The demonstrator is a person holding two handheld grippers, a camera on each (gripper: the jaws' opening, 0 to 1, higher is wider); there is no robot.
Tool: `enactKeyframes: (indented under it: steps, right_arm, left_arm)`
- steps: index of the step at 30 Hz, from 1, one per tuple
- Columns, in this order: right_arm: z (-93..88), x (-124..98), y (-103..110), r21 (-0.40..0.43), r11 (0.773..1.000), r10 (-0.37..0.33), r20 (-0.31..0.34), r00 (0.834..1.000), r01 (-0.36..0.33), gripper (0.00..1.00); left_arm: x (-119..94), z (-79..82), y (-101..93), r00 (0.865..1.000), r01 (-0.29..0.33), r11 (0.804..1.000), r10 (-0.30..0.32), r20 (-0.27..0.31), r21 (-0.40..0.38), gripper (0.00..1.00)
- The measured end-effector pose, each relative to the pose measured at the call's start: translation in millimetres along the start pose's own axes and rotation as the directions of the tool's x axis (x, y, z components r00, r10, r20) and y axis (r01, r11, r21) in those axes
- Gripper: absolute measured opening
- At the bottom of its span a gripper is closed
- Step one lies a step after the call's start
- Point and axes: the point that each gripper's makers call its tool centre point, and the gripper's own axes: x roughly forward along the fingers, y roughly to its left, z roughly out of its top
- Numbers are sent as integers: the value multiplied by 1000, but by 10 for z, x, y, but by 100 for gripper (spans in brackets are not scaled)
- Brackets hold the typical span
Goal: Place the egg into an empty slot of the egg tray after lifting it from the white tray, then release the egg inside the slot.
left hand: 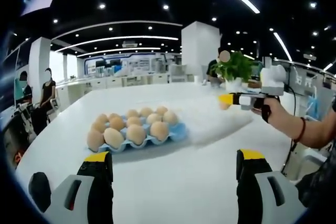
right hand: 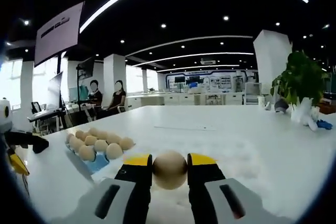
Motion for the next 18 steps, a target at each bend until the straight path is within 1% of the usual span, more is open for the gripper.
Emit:
enactKeyframes:
  steps: [2,6,7,8,11,17,18]
  right_arm:
    - [11,39,71,-3,1000,12,0,1000,-12,27]
    - [46,165,361,-10,996,84,5,996,-84,27]
    - [44,179,385,-11,996,88,5,996,-88,27]
    - [29,217,482,-14,994,106,3,994,-106,27]
    - [-10,307,665,-11,988,151,-8,988,-152,27]
    - [-56,417,939,-5,976,219,-24,975,-219,27]
    - [-67,444,1021,-12,971,236,-29,971,-237,27]
  left_arm:
    - [-3,-9,-7,1000,1,1000,-1,-3,2,100]
    - [-7,-5,-8,1000,1,1000,-1,-1,3,100]
    - [-8,-4,-7,1000,1,1000,-1,-1,3,100]
    - [-10,-4,-8,1000,1,1000,-1,0,2,100]
    - [-13,-5,-13,1000,3,1000,-3,1,2,100]
    - [-3,-26,15,1000,3,1000,-3,-6,1,100]
    - [-4,-18,24,1000,2,1000,-2,-2,-1,100]
